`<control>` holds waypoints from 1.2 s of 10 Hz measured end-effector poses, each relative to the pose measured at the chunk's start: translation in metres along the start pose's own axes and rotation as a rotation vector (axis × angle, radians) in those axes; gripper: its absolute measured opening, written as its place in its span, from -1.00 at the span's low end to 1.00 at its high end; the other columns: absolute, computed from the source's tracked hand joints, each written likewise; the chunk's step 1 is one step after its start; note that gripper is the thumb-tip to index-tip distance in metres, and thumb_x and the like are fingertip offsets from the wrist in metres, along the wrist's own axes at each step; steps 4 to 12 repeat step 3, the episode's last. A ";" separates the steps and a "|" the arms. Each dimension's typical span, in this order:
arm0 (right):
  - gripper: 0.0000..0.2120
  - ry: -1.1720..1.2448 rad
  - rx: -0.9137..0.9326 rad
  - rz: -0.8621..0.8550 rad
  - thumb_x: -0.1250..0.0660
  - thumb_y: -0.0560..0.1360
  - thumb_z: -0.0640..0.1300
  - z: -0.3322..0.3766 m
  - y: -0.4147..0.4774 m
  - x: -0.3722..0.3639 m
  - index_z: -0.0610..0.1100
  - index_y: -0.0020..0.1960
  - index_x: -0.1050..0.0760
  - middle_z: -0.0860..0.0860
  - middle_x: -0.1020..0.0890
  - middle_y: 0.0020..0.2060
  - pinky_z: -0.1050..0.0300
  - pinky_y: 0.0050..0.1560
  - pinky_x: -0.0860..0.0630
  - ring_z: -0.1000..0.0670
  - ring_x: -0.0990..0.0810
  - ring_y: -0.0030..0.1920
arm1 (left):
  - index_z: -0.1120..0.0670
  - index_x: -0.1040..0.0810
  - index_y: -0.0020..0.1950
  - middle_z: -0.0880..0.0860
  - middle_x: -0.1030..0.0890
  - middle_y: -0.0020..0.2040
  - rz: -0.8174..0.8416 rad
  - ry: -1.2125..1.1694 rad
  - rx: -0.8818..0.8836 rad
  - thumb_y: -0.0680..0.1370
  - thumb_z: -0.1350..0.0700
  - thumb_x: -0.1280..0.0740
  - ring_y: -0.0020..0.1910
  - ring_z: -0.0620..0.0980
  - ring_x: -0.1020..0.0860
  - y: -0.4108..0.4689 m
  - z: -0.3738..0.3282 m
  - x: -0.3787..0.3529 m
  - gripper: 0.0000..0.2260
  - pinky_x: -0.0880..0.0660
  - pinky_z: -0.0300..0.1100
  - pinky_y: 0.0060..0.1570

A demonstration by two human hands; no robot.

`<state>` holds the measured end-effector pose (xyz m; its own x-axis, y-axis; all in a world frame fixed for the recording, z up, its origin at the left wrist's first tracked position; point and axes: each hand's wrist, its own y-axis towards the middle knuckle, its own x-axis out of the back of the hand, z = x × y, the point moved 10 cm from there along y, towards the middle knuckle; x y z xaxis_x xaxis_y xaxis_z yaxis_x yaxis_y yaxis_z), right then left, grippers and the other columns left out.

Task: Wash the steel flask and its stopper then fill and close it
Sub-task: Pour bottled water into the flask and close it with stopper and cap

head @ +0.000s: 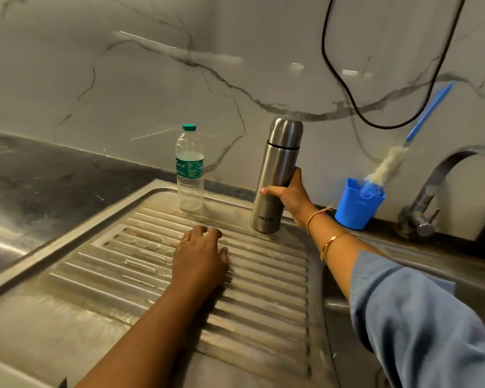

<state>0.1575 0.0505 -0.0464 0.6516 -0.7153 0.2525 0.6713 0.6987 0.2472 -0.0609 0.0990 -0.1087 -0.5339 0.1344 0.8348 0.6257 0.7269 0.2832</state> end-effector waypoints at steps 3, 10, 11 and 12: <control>-0.12 -0.131 -0.080 0.043 -0.39 0.47 -0.04 -0.008 -0.026 0.001 -0.05 0.52 0.17 -0.16 -0.14 0.47 -0.15 0.43 -0.20 -0.18 -0.23 0.43 | -0.04 -0.42 0.33 0.05 -0.40 0.34 -0.057 0.005 -0.033 0.56 -0.09 -0.23 0.29 0.06 -0.38 -0.001 -0.006 0.009 -0.65 -0.38 -0.06 0.23; -0.12 -0.131 -0.080 0.043 -0.39 0.47 -0.04 -0.008 -0.026 0.001 -0.05 0.52 0.17 -0.16 -0.14 0.47 -0.15 0.43 -0.20 -0.18 -0.23 0.43 | -0.04 -0.42 0.33 0.05 -0.40 0.34 -0.057 0.005 -0.033 0.56 -0.09 -0.23 0.29 0.06 -0.38 -0.001 -0.006 0.009 -0.65 -0.38 -0.06 0.23; -0.12 -0.131 -0.080 0.043 -0.39 0.47 -0.04 -0.008 -0.026 0.001 -0.05 0.52 0.17 -0.16 -0.14 0.47 -0.15 0.43 -0.20 -0.18 -0.23 0.43 | -0.04 -0.42 0.33 0.05 -0.40 0.34 -0.057 0.005 -0.033 0.56 -0.09 -0.23 0.29 0.06 -0.38 -0.001 -0.006 0.009 -0.65 -0.38 -0.06 0.23; -0.12 -0.131 -0.080 0.043 -0.39 0.47 -0.04 -0.008 -0.026 0.001 -0.05 0.52 0.17 -0.16 -0.14 0.47 -0.15 0.43 -0.20 -0.18 -0.23 0.43 | -0.04 -0.42 0.33 0.05 -0.40 0.34 -0.057 0.005 -0.033 0.56 -0.09 -0.23 0.29 0.06 -0.38 -0.001 -0.006 0.009 -0.65 -0.38 -0.06 0.23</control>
